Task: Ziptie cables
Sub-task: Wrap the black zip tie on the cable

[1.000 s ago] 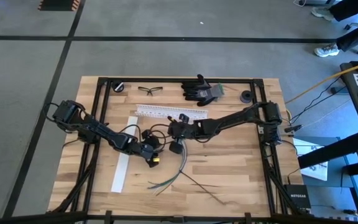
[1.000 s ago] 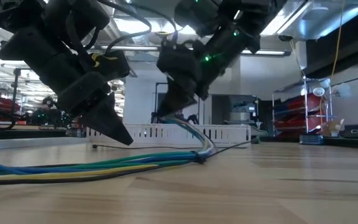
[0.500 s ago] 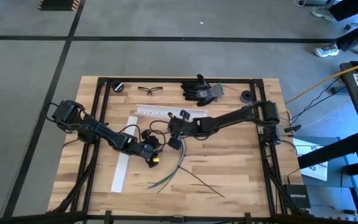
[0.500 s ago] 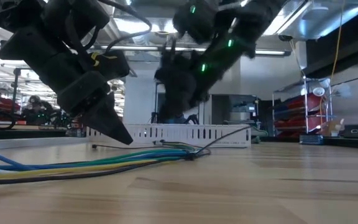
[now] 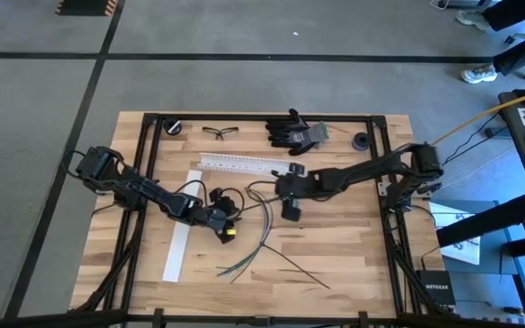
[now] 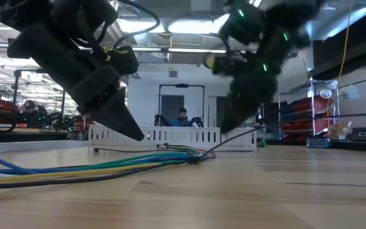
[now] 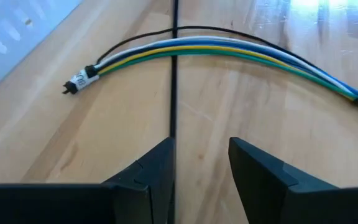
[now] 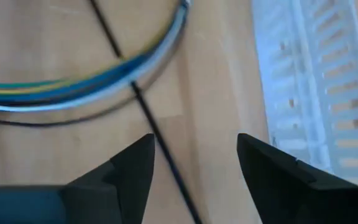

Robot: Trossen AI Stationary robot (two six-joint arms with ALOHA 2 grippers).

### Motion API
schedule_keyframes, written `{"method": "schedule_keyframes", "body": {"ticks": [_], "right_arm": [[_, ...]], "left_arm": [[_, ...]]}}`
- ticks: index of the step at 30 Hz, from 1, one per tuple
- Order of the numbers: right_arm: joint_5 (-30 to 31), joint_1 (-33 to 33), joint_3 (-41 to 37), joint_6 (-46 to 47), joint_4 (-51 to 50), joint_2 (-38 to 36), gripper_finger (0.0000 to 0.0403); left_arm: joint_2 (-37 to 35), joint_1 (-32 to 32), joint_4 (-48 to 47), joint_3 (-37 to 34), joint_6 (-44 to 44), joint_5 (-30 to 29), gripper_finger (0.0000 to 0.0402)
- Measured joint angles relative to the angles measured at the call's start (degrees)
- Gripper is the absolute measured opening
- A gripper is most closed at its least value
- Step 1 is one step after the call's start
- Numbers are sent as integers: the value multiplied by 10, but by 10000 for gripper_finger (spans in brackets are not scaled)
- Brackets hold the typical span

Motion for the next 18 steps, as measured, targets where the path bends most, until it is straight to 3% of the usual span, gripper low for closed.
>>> {"method": "schedule_keyframes", "body": {"ticks": [3, 7, 18], "right_arm": [[31, 1, -67, 18, 93, 3, 195], [66, 1, -102, 32, 134, 11, 177], [60, 54, -103, 94, 63, 12, 156]], "left_arm": [[3, 2, 1, 0, 3, -1, 136], [19, 6, 13, -1, 3, -7, 137], [51, -21, 42, -3, -34, -15, 137]]}}
